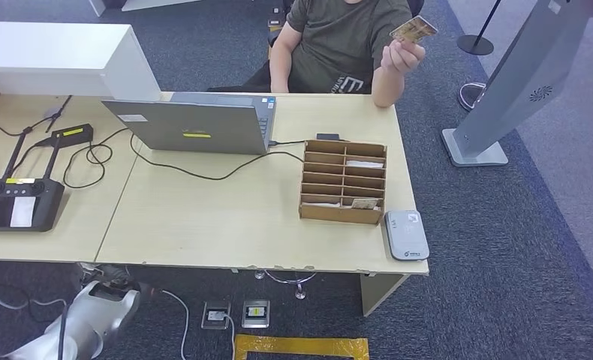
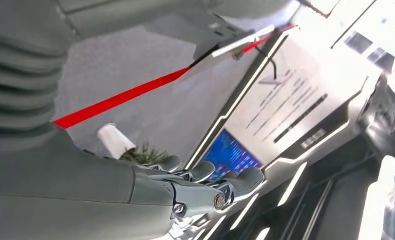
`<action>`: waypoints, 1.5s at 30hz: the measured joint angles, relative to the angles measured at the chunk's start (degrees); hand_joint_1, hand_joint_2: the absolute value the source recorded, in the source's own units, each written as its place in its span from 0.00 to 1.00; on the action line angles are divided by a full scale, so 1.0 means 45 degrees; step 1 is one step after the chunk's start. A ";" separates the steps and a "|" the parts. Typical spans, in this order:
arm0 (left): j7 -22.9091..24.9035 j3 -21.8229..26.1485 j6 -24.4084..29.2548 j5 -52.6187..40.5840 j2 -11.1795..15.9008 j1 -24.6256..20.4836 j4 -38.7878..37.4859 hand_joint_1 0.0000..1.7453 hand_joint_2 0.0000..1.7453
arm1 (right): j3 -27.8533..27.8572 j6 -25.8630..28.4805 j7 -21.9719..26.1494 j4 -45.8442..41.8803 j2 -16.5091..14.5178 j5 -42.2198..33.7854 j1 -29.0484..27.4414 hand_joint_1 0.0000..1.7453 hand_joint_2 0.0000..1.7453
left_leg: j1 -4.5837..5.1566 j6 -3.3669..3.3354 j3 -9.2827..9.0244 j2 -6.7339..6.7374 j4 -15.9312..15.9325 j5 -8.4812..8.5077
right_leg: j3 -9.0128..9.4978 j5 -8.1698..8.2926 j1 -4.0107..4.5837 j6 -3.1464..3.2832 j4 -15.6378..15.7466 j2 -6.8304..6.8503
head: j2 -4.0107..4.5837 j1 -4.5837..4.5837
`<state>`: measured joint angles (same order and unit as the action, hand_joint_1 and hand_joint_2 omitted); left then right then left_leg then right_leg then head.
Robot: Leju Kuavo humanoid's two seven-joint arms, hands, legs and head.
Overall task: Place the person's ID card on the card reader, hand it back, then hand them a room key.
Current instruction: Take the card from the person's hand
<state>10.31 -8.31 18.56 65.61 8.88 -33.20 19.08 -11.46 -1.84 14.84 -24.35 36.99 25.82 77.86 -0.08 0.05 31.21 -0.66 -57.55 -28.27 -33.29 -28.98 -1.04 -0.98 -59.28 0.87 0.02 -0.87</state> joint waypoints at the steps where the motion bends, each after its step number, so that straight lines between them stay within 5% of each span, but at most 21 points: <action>1: 0.0013 -0.0035 -0.0006 0.0000 -0.0011 -0.0018 -0.0029 0.00 0.00 | -0.0319 -0.0133 -0.0004 -0.0036 -0.0079 0.0049 0.0044 0.00 1.00 | 0.0000 0.0003 0.0002 -0.0007 0.0000 0.0002 | 0.0000 0.0000 0.0000 0.0000 0.0000 0.0005 | 0.0000 0.0000; 18: 0.0280 -0.0379 -0.0140 0.0000 -0.0357 -0.0168 -0.0179 0.00 0.00 | -0.4582 -0.1881 0.0052 -0.0889 -0.1788 0.0153 -0.0460 0.00 1.00 | -0.0001 -0.0002 0.0028 -0.0088 -0.0002 0.0055 | -0.0001 0.0010 0.0004 -0.0003 0.0001 0.0081 | 0.0000 -0.0002; 41: 0.0406 -0.0646 -0.0446 0.0000 -0.0356 -0.0173 -0.0281 0.00 0.00 | -0.6772 -0.3151 -0.0216 -0.2164 -0.2792 -0.0448 -0.2127 0.01 1.00 | -0.0009 0.0010 0.0045 -0.0120 -0.0001 0.0087 | -0.0005 0.0024 0.0012 -0.0002 0.0001 0.0111 | 0.0000 -0.0002; 45: 0.0406 -0.0735 -0.0447 0.0000 -0.0346 -0.0173 -0.0293 0.00 0.00 | -0.7022 -0.3260 -0.0115 -0.2205 -0.2883 -0.0498 -0.2170 0.99 1.00 | -0.0009 0.0010 0.0046 -0.0120 -0.0002 0.0087 | -0.0005 0.0028 0.0012 -0.0003 0.0001 0.0110 | 0.0000 -0.0006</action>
<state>12.13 -11.62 16.55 65.61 7.33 -33.98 17.76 -43.06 -16.51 14.32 -34.28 24.02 23.58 68.09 -0.11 0.09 31.42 -1.20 -57.56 -27.88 -33.31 -28.85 -0.99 -1.00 -59.28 1.36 0.02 -0.90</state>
